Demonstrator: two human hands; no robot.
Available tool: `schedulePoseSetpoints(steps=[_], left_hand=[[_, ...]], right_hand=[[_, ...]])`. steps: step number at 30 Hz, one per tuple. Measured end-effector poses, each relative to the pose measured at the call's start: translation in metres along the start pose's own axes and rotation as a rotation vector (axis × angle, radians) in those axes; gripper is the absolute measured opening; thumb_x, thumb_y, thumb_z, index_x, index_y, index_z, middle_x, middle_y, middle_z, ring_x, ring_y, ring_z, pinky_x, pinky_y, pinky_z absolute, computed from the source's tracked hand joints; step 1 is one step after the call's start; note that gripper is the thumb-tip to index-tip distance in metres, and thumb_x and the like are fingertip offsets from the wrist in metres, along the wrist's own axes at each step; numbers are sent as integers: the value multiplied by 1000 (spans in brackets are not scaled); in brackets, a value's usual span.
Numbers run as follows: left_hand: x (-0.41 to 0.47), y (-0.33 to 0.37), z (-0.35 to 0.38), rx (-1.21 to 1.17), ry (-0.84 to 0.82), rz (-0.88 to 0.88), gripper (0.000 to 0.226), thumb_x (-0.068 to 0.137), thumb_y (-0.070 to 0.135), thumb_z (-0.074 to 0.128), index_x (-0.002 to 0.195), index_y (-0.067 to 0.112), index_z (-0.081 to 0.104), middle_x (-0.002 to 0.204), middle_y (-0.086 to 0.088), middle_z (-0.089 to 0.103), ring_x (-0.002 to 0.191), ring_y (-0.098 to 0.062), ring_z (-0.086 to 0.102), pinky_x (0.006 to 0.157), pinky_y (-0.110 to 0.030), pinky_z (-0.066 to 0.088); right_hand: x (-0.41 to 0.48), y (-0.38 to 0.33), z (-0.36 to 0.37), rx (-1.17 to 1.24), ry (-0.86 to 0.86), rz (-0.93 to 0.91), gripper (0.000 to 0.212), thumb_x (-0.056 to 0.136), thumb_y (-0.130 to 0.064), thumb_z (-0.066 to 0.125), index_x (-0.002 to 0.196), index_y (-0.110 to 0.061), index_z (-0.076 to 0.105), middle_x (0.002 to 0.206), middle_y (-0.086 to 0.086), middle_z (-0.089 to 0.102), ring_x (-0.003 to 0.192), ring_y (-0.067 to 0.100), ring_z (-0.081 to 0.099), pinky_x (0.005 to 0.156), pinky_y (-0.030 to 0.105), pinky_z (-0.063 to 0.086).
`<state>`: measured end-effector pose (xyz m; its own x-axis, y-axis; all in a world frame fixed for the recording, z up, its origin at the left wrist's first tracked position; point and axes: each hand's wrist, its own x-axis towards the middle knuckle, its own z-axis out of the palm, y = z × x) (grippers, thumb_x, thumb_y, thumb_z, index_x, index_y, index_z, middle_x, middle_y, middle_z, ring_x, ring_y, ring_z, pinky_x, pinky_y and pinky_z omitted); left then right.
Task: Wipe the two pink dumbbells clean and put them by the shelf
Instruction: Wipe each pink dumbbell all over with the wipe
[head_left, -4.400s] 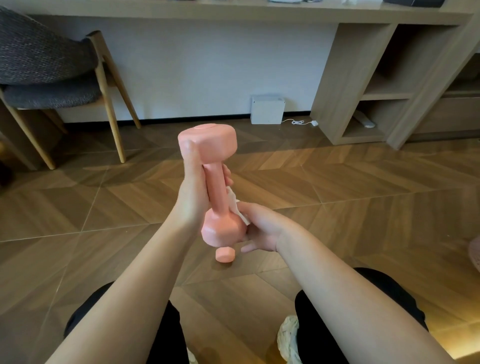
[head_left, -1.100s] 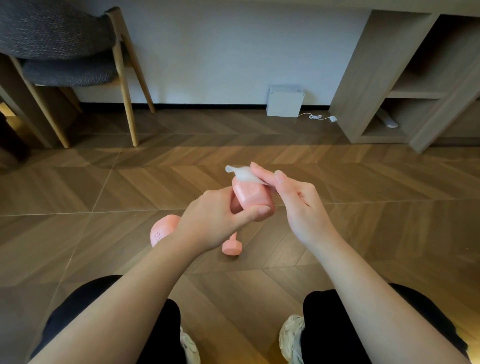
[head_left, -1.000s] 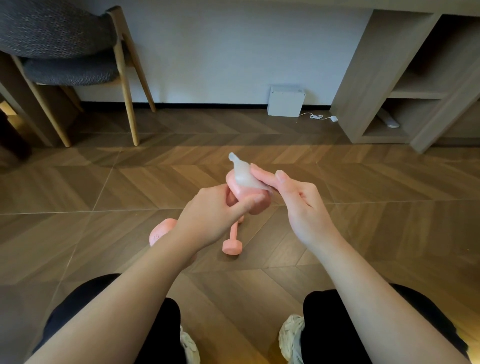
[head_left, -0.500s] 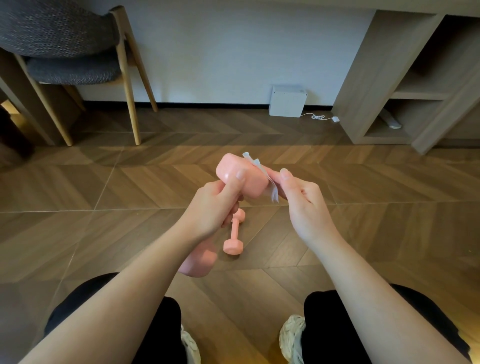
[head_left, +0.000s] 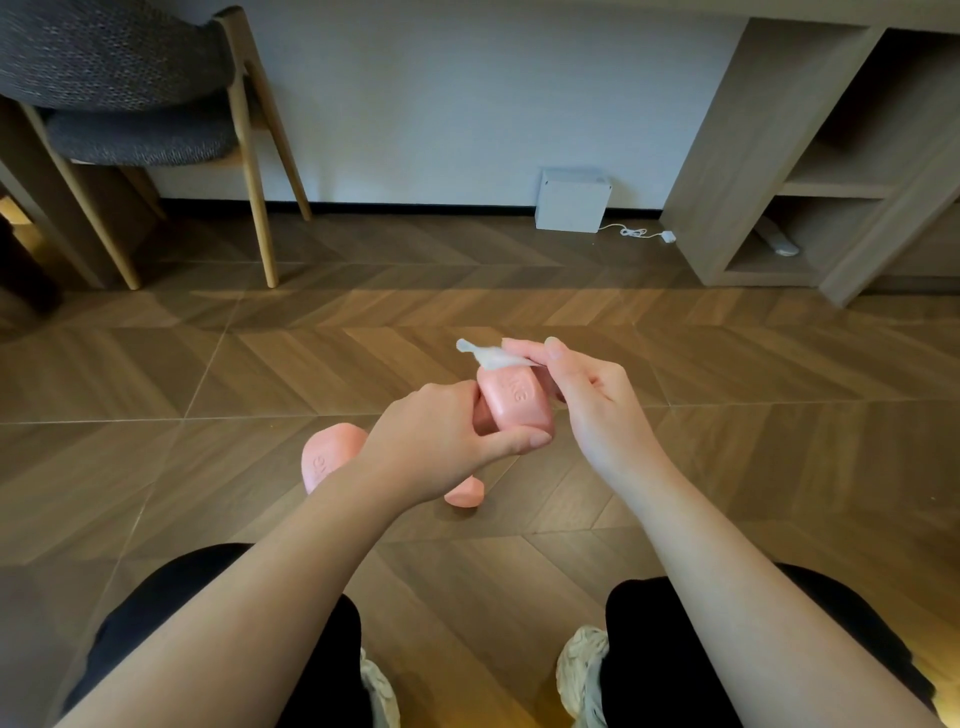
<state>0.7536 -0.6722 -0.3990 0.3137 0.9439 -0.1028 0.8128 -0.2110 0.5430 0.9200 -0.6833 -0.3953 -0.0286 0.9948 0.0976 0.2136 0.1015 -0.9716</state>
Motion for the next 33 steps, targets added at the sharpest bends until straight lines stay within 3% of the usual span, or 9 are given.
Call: schedulePoseSetpoints(steps=[8, 11, 14, 17, 20, 22, 26, 30, 33], left_hand=[[8, -3, 8, -212, -37, -171, 62, 74, 80, 58, 86, 19, 61, 79, 6, 68, 71, -10, 62, 68, -33, 51], [9, 0, 7, -495, -50, -240, 54, 80, 69, 63, 75, 16, 58, 69, 2, 58, 57, -9, 51, 60, -27, 41], [8, -2, 8, -564, -71, -193, 38, 82, 59, 70, 82, 21, 64, 70, 10, 61, 57, 0, 53, 56, -19, 39], [8, -7, 9, -422, -98, -109, 38, 80, 58, 73, 100, 27, 65, 91, 11, 70, 82, -3, 65, 68, -23, 52], [7, -9, 9, -141, -92, -30, 56, 74, 69, 68, 105, 23, 60, 91, 6, 70, 83, -11, 66, 78, -38, 57], [5, -9, 7, 15, -56, 6, 58, 73, 72, 66, 104, 24, 56, 88, 10, 67, 79, -9, 64, 72, -35, 55], [8, -12, 5, 261, -14, 140, 51, 76, 67, 65, 101, 25, 52, 89, 12, 63, 80, -11, 62, 64, -31, 50], [18, -13, 3, 482, 3, 224, 22, 94, 32, 56, 112, 20, 53, 100, 6, 64, 86, -19, 64, 67, -36, 51], [21, -11, 4, 516, 81, 267, 18, 95, 19, 48, 112, 18, 54, 104, 4, 63, 90, -22, 63, 66, -33, 42]], right_hand=[[-2, 0, 4, -55, 2, -62, 30, 104, -28, 46, 103, -29, 76, 115, -19, 71, 118, -3, 58, 97, 16, 45], [-2, 0, 3, -57, 8, -81, 26, 102, -24, 51, 111, -26, 75, 114, -16, 72, 114, -3, 61, 91, 14, 47], [-1, 2, 1, -34, 40, -104, 19, 98, -16, 60, 106, -22, 76, 108, -14, 74, 109, 1, 65, 89, 18, 51], [2, 4, -4, -25, 62, -73, 12, 91, -10, 67, 94, -18, 76, 98, -11, 75, 90, 2, 68, 69, 15, 49], [0, -2, -8, -24, -32, -6, 17, 92, -17, 68, 106, -22, 73, 97, -10, 74, 71, -3, 62, 57, 13, 45], [-1, -4, -10, -66, -101, 50, 22, 94, -27, 64, 115, -34, 69, 100, -10, 73, 75, 5, 65, 62, 15, 48], [2, 0, -11, -51, -234, 228, 30, 94, -50, 56, 122, -41, 63, 120, 2, 68, 109, 15, 64, 97, 31, 50], [2, 6, -7, 339, -385, 579, 30, 98, -42, 52, 122, -31, 66, 130, 14, 62, 105, 32, 66, 82, 48, 58], [6, 12, 1, 468, -257, 590, 33, 89, -31, 61, 117, -17, 69, 124, 23, 63, 95, 31, 63, 80, 50, 57]])
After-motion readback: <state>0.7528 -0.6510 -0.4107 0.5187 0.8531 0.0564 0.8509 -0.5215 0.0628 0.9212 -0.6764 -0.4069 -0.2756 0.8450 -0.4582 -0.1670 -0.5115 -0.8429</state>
